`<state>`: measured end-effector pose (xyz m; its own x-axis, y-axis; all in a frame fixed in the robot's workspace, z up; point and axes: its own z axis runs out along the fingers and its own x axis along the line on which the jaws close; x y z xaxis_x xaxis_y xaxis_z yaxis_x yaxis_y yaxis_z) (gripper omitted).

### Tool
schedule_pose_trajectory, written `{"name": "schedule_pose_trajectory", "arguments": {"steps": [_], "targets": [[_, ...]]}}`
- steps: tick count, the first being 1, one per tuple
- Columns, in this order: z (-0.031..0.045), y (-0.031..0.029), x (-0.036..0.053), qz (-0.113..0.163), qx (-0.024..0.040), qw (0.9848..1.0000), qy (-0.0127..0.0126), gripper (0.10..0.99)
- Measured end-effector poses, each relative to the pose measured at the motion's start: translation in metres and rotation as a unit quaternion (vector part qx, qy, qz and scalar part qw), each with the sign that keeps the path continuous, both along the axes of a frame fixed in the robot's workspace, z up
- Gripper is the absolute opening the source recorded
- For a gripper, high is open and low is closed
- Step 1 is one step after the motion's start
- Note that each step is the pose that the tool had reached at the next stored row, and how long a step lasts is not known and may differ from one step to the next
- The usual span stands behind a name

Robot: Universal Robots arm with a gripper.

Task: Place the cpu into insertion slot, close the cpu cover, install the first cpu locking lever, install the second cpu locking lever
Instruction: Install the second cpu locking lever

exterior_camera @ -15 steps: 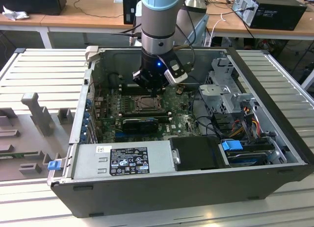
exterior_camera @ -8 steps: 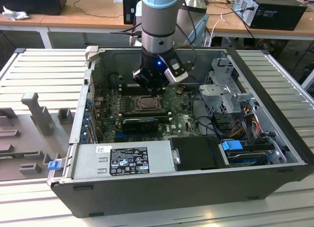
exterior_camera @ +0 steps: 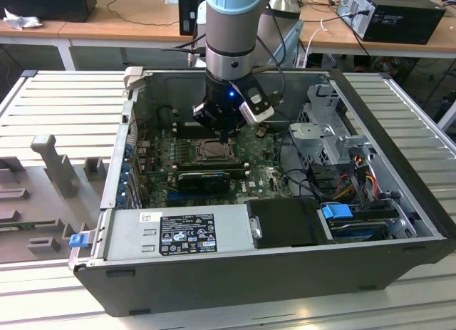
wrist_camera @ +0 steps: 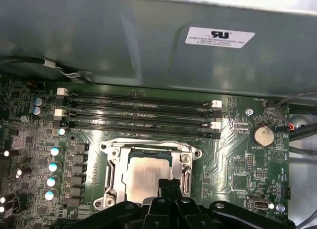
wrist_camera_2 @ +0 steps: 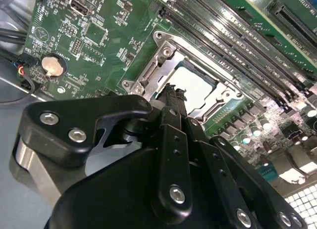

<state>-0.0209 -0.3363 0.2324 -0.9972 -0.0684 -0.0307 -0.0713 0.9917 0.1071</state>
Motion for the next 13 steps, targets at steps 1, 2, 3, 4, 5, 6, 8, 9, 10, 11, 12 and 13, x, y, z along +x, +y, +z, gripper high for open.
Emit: {"name": "schedule_pose_trajectory", "arguments": {"steps": [1, 2, 3, 4, 5, 6, 8, 9, 10, 11, 12, 13], "targets": [[0.0006, -0.0001, 0.0000, 0.000, -0.0002, 1.0000, 0.0001, 0.106], [0.0021, -0.0002, 0.0000, 0.000, 0.0000, 1.0000, 0.0000, 0.106], [0.0032, -0.0002, 0.0000, 0.000, 0.0000, 1.0000, 0.0000, 0.106], [0.0046, -0.0002, 0.0000, 0.000, 0.0000, 1.0000, 0.0000, 0.106], [0.0061, -0.0003, 0.0000, 0.000, 0.0000, 1.0000, 0.0000, 0.106], [0.0060, -0.0007, 0.0001, 0.000, 0.0001, 1.0000, 0.0000, 0.106], [0.0061, -0.0032, 0.0000, 0.000, 0.0000, 1.0000, 0.0000, 0.106], [0.0061, -0.0044, 0.0000, 0.000, 0.0000, 1.0000, 0.0000, 0.106], [0.0061, -0.0065, 0.0000, 0.000, 0.0000, 1.0000, 0.0000, 0.106], [0.0061, -0.0076, 0.0000, 0.000, 0.0000, 1.0000, 0.0000, 0.106], [0.0061, -0.0086, 0.0000, 0.000, 0.0000, 1.0000, 0.0000, 0.106], [0.0061, -0.0097, 0.0000, 0.000, 0.0000, 1.0000, 0.0000, 0.106]]}}
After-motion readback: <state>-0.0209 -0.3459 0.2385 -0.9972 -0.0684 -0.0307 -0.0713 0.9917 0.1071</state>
